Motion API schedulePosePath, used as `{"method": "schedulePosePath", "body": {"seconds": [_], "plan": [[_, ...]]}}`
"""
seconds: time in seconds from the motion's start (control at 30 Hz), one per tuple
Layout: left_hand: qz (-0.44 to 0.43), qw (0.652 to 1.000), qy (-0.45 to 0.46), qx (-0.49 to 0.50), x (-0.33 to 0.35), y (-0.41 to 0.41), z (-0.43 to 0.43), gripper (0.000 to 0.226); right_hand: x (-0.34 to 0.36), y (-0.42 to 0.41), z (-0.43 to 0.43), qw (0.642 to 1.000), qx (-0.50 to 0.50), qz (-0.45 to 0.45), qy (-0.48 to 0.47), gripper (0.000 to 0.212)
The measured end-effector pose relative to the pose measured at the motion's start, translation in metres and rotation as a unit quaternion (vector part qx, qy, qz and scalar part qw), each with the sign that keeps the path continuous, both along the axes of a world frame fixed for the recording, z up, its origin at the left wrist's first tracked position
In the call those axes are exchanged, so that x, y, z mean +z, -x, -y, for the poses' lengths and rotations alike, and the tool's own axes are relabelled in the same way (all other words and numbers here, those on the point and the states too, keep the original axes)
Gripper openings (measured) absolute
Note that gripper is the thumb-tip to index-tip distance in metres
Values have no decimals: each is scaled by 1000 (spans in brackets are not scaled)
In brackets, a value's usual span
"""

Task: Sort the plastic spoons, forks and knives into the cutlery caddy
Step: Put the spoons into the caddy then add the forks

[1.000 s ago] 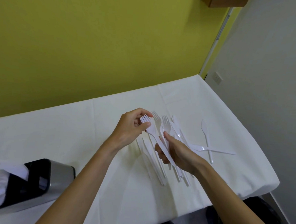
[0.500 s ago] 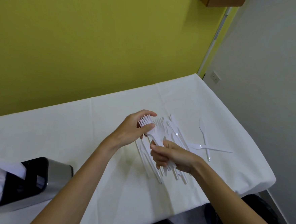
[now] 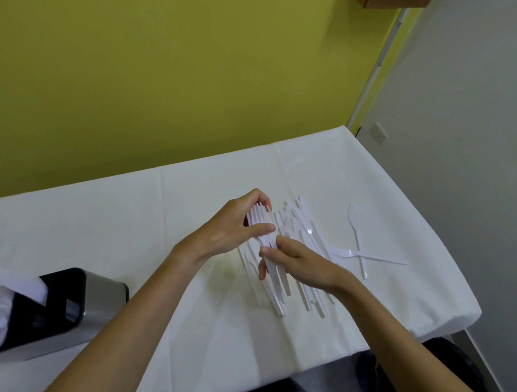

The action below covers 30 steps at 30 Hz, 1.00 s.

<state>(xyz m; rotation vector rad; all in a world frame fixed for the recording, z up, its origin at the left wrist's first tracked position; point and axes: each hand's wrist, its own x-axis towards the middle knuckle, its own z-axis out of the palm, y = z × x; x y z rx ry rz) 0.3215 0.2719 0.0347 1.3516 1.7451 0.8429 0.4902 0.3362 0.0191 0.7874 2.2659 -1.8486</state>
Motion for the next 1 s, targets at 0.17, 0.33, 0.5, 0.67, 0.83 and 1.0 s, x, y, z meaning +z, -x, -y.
{"method": "schedulePosePath", "body": {"seconds": [0.17, 0.33, 0.5, 0.67, 0.83, 1.0], "plan": [[22, 1000, -4, 7, 7, 1, 6, 20, 1, 12, -7, 995, 61, 45, -63, 55], [20, 995, -28, 92, 24, 19, 31, 24, 13, 38, 9, 998, 56, -16, -31, 32], [16, 969, -98, 227, 64, 61, 94, 24, 34, 85, 46, 995, 46, -82, -35, 34], [-6, 923, -168, 347, 95, 107, 178, 16, 52, 132, 102, 992, 28, -124, -17, 26], [-9, 875, -181, 449, 92, 145, 262, 16, 59, 172, 168, 988, -8, -151, 15, 26], [68, 837, -170, 516, 55, 170, 313, 30, 53, 191, 217, 988, -19, -152, 18, 37]]}}
